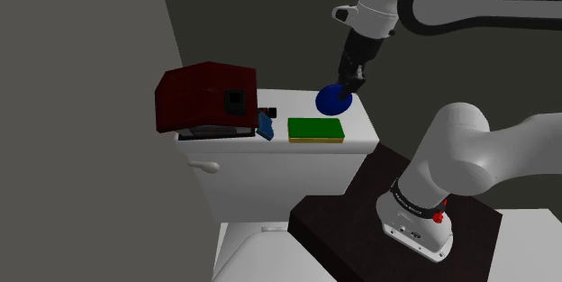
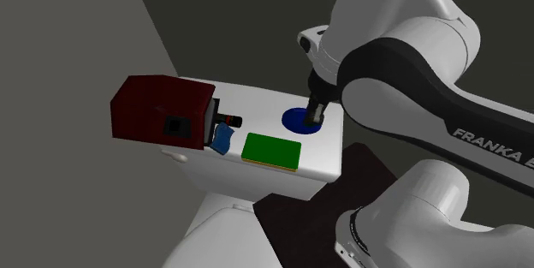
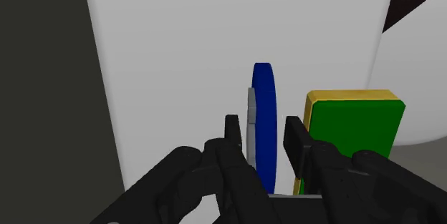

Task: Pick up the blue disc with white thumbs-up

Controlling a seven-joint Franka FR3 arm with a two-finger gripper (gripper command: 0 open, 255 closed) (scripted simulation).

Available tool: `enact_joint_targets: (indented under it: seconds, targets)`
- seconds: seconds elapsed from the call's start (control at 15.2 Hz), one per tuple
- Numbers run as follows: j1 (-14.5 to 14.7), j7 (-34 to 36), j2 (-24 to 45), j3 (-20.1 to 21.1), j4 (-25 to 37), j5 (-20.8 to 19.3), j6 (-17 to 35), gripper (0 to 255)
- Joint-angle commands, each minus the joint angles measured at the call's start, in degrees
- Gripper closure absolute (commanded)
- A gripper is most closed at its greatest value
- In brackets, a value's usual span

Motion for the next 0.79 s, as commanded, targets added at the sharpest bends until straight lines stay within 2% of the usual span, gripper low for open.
enact_joint_targets:
  seconds: [0.0, 0.46, 0.73]
  targets:
    - [0.00, -0.01, -0.01, 0.00, -0.09, 0.00, 0.09, 255]
    - [0.00, -0.01, 0.03, -0.01, -0.02, -0.01, 0.06, 255]
    - [0.11, 0.10, 0.54, 0.13, 3.30, 0.12, -2.75, 255]
